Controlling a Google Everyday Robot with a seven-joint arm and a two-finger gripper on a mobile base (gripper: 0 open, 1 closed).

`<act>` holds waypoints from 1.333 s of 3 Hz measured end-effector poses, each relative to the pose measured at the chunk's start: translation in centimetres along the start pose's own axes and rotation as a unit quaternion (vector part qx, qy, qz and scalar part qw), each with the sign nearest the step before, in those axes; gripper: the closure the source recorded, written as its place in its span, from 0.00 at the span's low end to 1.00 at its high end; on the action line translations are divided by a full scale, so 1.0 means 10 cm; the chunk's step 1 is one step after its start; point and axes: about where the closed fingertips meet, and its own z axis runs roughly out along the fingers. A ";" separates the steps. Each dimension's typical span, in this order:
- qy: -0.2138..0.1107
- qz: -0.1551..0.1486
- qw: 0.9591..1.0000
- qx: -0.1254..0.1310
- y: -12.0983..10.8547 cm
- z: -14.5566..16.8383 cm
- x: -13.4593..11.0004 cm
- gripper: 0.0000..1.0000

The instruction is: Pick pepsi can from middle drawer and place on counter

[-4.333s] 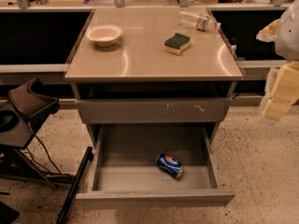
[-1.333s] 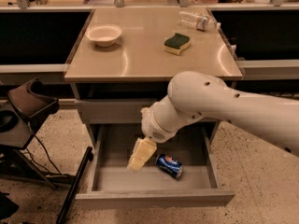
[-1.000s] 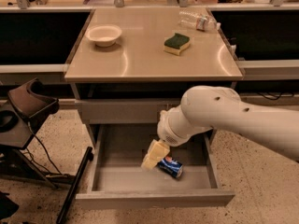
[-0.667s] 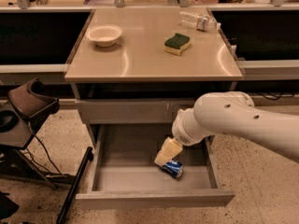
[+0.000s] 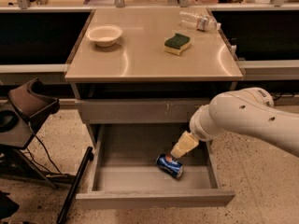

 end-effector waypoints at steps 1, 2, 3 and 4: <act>0.000 -0.001 1.000 -0.022 0.07 0.18 -0.01 0.00; 0.000 0.021 0.998 -0.067 0.18 0.71 0.00 0.00; 0.011 0.063 0.991 -0.116 0.29 1.31 0.15 0.00; 0.024 0.102 0.984 -0.145 0.38 1.76 0.32 0.00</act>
Offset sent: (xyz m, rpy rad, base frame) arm 0.0294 0.0510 -0.1568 0.1640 0.2811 0.0233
